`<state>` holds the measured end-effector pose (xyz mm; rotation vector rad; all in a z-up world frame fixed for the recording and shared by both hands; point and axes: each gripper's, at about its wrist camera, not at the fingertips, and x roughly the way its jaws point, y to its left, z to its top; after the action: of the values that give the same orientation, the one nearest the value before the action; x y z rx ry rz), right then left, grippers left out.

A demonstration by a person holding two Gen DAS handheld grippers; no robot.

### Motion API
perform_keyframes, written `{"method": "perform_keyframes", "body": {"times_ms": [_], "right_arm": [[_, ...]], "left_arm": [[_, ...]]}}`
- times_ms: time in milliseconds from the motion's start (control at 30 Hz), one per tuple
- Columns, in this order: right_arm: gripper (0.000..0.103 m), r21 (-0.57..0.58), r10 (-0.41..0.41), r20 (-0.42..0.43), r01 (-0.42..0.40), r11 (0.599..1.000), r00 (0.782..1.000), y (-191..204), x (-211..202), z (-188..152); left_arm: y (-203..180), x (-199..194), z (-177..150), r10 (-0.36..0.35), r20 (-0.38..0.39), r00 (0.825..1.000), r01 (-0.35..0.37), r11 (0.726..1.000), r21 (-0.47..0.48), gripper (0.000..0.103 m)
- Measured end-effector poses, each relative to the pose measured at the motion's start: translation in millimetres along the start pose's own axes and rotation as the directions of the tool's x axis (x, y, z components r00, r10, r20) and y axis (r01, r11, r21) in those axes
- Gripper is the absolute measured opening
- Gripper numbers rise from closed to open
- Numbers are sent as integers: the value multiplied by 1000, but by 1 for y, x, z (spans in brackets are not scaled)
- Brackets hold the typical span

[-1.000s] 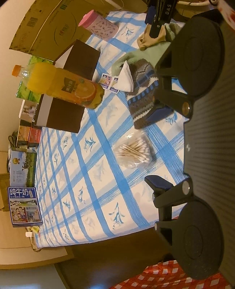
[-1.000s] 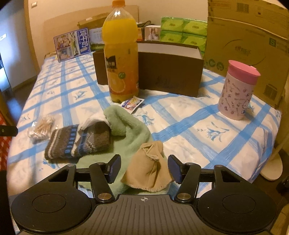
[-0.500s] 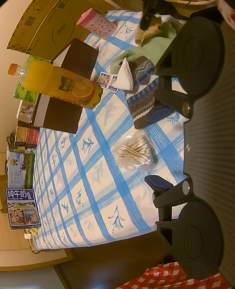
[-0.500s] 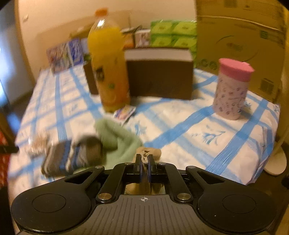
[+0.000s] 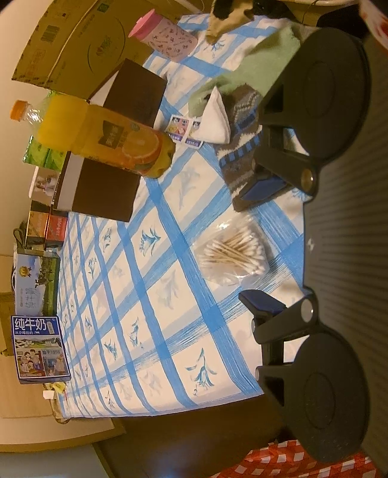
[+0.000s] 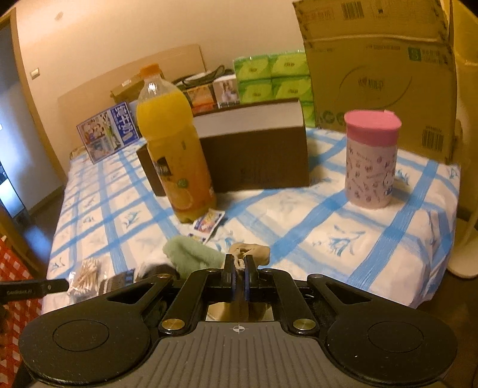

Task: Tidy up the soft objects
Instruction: 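Grasp the clear bag of cotton swabs with the left gripper, then carry the swab bag in the left gripper into the box while the right drops the beige sock in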

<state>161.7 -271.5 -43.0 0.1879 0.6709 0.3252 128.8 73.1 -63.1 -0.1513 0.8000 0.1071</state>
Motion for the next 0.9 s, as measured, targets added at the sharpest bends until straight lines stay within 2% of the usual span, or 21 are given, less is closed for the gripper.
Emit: {"method": "perform_keyframes", "body": {"times_ms": [233,333,467,567,633,733,900], "right_arm": [[5,1,-8,-26,8,1000,1000,-4,8,-5],[5,1,-13,-28,13,1000,1000,-5,10,-4],[5,2,-16,-30,16,1000,999,-7,13,-2],[5,-4,-17,-30,17,1000,999,-9,16,0],[5,-7,-16,-27,16,1000,999,-11,18,3],[5,-12,-11,-24,11,1000,1000,-14,22,10],[5,-34,7,-4,-7,999,1000,-20,26,29]], "left_arm": [[10,30,3,25,-41,999,-25,1000,5,61],[15,43,4,7,-62,998,-8,1000,-13,56],[18,57,8,-6,-79,997,5,1000,-15,55],[19,61,11,-24,-74,997,24,1000,-12,39],[20,62,14,-46,-67,997,45,999,-7,22],[23,63,19,-83,-69,994,82,997,-7,14],[27,56,32,-93,-50,994,93,996,7,11]]}}
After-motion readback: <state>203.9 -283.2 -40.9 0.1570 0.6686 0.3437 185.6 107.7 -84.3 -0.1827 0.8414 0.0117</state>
